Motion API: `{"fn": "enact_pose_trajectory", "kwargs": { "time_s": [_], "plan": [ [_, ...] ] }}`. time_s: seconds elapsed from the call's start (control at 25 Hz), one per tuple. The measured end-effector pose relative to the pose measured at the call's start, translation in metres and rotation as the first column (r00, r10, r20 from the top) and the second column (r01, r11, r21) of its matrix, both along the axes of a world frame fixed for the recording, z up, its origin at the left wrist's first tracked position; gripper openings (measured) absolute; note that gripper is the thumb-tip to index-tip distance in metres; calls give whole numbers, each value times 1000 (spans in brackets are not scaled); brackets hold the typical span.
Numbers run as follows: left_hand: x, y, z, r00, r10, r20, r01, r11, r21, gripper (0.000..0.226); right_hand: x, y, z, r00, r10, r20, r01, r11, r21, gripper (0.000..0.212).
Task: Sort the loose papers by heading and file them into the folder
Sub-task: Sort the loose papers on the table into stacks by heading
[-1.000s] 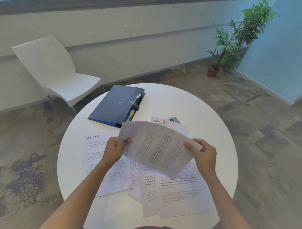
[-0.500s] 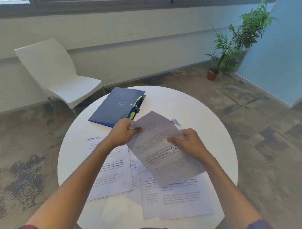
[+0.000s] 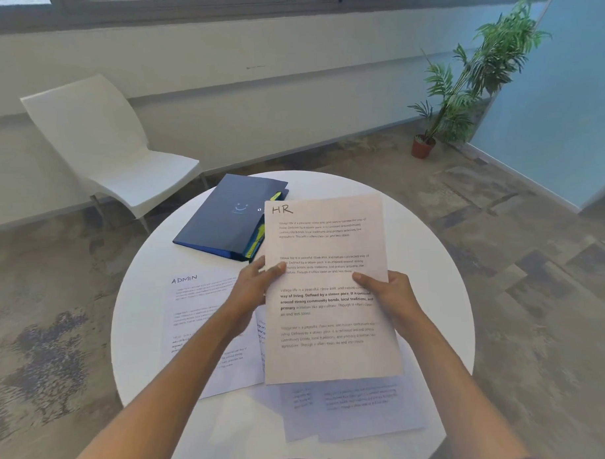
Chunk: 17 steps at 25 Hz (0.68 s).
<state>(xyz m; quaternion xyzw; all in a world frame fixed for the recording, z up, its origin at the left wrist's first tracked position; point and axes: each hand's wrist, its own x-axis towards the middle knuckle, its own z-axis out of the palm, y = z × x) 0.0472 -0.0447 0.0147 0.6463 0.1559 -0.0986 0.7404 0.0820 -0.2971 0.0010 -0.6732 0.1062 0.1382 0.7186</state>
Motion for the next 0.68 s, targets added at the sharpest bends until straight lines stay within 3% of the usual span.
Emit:
{"fn": "enact_pose_trajectory", "kwargs": {
  "time_s": [0.4, 0.68],
  "plan": [
    [7, -4, -8, 996, 20, -84, -17, 999, 37, 21, -3, 13, -16, 999, -10, -48, 11, 1000, 15, 14],
    [13, 6, -26, 978, -41, -203, 47, 999, 21, 16, 11, 22, -40, 993, -118, 19, 120, 983, -142, 22]
  ]
}}
